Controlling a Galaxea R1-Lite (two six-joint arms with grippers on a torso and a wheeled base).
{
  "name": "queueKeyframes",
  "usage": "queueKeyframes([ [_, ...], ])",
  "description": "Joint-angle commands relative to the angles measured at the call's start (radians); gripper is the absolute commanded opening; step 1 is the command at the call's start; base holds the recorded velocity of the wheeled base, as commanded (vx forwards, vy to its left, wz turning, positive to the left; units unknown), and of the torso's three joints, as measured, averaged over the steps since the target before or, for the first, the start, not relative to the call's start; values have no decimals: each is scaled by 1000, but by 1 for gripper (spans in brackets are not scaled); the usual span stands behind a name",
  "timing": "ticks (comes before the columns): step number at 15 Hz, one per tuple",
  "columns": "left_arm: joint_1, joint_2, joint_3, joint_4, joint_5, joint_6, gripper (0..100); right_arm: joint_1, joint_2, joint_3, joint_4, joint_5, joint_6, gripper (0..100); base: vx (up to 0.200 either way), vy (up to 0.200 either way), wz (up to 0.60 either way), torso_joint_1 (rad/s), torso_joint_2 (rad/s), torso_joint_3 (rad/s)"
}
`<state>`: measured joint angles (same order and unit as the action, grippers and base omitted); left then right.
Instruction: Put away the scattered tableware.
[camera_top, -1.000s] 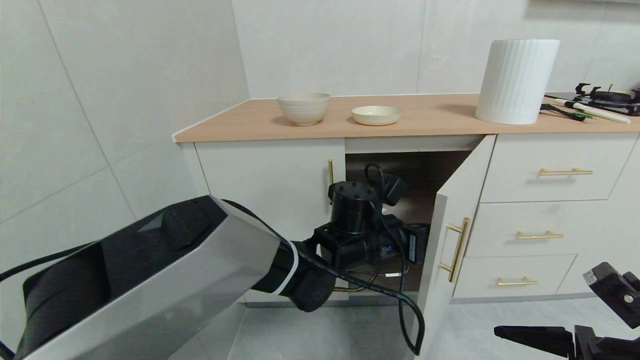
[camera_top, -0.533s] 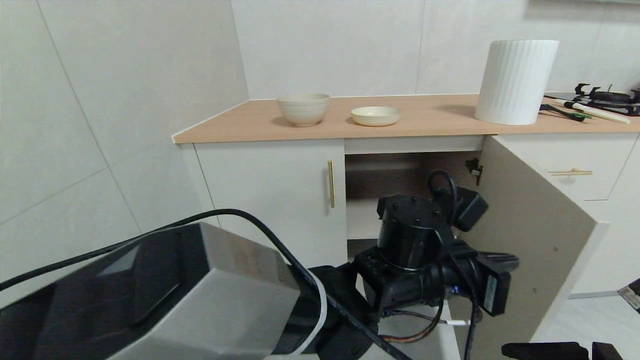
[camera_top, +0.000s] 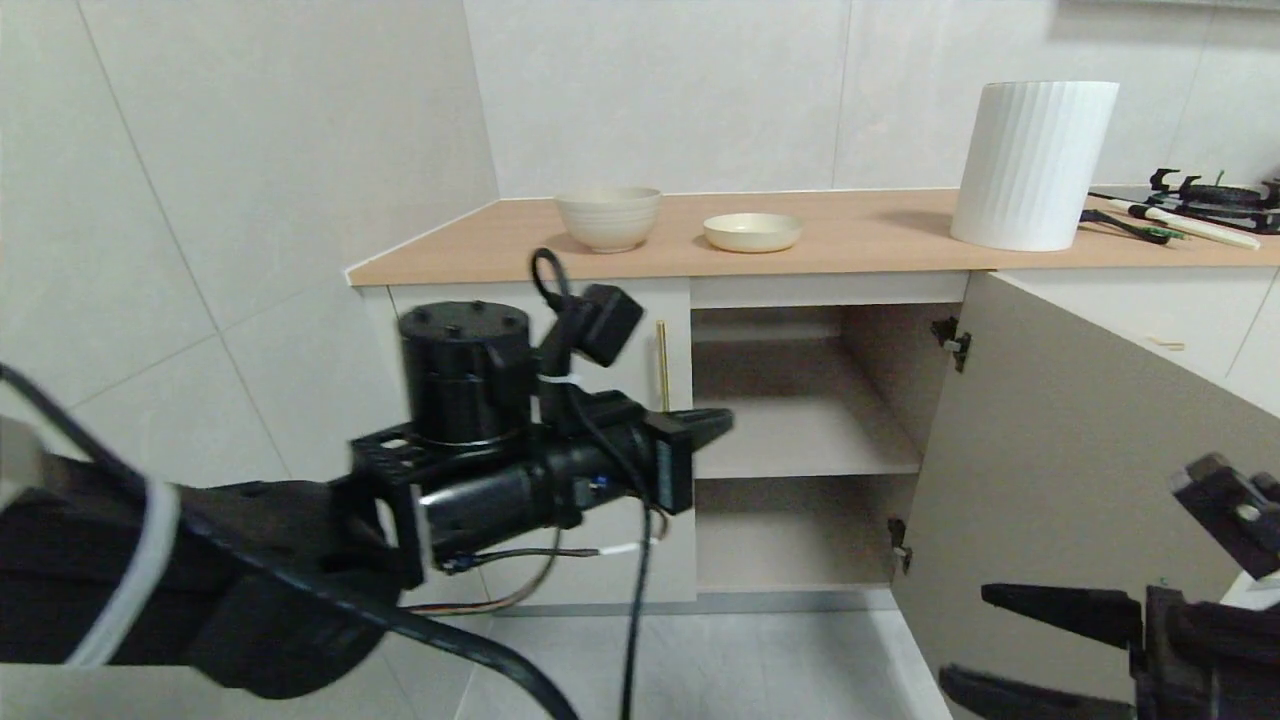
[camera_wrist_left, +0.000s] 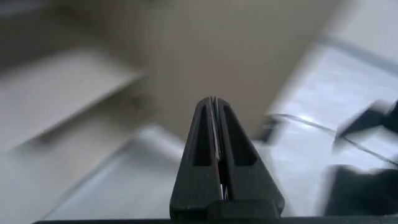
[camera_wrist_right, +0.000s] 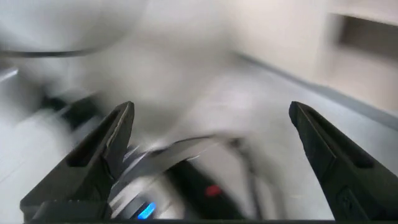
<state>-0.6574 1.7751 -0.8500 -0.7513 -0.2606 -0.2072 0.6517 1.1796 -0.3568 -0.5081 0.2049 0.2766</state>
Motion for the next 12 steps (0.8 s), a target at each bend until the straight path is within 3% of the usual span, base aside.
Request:
queueKeyframes([
  [1,219,-336,163,176,17,72,0,-40,227,-169,2,-156,-2,100,0,0,0,0,0,0],
  [2,248,-382,163,221,29,72,0,-49,272,-214,8,-179,-5,100,0,0,0,0,0,0],
  [3,325,-483,158,329,43,71,0,-58,342,-327,42,-194,-7,100,0,0,0,0,0,0],
  [5,438,-569,158,402,35,55,0,-98,362,-441,143,-191,-7,100,0,0,0,0,0,0],
  [6,480,-591,158,418,31,32,0,-122,361,-493,217,-191,-8,100,0,0,0,0,0,0],
  [9,498,-583,155,429,23,22,0,-132,299,-541,310,-196,-14,100,0,0,0,0,0,0],
  [10,498,-569,149,428,21,20,100,-124,273,-536,329,-191,-16,100,0,0,0,0,0,0],
  [12,498,-553,137,421,9,-3,100,-104,241,-539,390,-196,-20,100,0,0,0,0,0,0],
])
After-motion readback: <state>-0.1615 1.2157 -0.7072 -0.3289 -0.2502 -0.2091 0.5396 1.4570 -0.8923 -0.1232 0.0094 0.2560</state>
